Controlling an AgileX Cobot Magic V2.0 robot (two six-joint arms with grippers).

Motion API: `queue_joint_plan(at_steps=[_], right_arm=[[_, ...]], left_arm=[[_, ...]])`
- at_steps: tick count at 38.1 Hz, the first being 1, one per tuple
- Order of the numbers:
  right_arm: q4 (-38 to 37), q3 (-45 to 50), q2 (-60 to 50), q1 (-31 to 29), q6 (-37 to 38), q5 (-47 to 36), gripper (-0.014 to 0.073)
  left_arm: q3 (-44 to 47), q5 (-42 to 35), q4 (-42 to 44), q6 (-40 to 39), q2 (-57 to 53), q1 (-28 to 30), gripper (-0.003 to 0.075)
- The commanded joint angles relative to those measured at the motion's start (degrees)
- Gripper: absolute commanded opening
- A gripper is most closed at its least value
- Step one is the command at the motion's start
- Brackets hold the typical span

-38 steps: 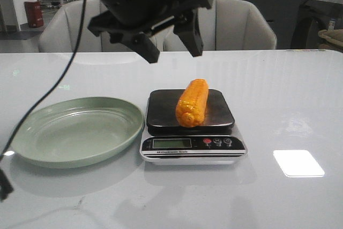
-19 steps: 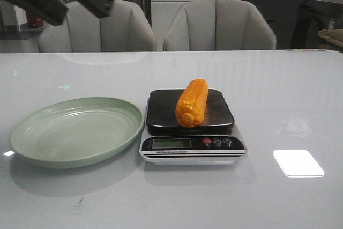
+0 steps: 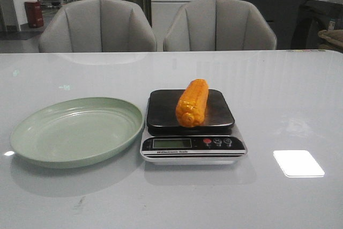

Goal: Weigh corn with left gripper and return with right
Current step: 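Open the left gripper and raise it away from the scale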

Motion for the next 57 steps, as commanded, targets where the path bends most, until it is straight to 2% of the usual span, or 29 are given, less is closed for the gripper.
queue_joint_plan(at_steps=[1, 2, 4, 11, 15, 19, 21, 28, 34, 40, 49, 53, 55, 57], right_arm=[[0.0, 0.6, -1.1, -0.3, -0.6, -4.5, 0.0197], [0.0, 0.6, -1.1, -0.3, -0.6, -4.5, 0.0197], [0.0, 0.6, -1.1, -0.3, -0.6, -4.5, 0.0197], [0.0, 0.6, -1.1, -0.3, -0.6, -5.7, 0.0197], [0.0, 0.6, -1.1, -0.3, -0.6, -10.1, 0.0197], [3.6, 0.6, -1.1, -0.3, 1.2, -18.7, 0.0197], [5.6, -0.4, -1.0, -0.3, 1.5, -20.3, 0.0197], [6.6, -10.1, 4.0, -0.3, 1.5, -7.9, 0.0197], [6.5, -21.3, 13.8, -0.3, 1.5, 4.6, 0.0197], [6.5, -28.1, 22.6, -0.3, 1.5, 15.0, 0.0197], [10.0, -27.7, 26.5, -0.3, 1.5, 18.6, 0.0197], [10.5, -27.9, 28.2, 2.6, 1.5, 18.0, 0.0201], [10.5, -28.3, 29.9, 5.1, 1.5, 18.1, 0.0229], [10.5, -29.3, 32.2, 7.3, 1.0, 18.5, 0.0301]], left_arm=[[0.0, -0.8, 2.5, -0.1, -5.6, 0.1, 0.0146], [0.3, -0.2, 2.6, -0.1, -6.8, 0.1, 0.0103], [1.0, 0.8, 3.3, 0.1, -9.9, 0.1, 0.0125], [3.1, 2.1, 6.0, 0.1, -17.5, 0.1, 0.0125], [3.4, 2.0, 6.1, 0.1, -19.7, 0.1, 0.0125], [3.4, 2.1, 6.1, 0.1, -20.0, 0.1, 0.0125], [3.4, 2.1, 6.1, 0.1, -20.0, 0.1, 0.0125], [3.4, 2.1, 6.1, 0.1, -20.0, 0.1, 0.0125], [3.4, 2.1, 6.1, 0.1, -20.0, 0.1, 0.0125], [3.4, 2.1, 6.1, 0.1, -20.0, 0.1, 0.0125], [3.4, 2.1, 6.1, 0.1, -20.0, 0.1, 0.0125], [3.4, 2.1, 6.1, 0.1, -20.0, 0.1, 0.0124], [3.4, 2.1, 6.1, 0.1, -20.0, 0.1, 0.0125], [3.4, 2.1, 6.1, 0.1, -20.0, 0.1, 0.0125]])
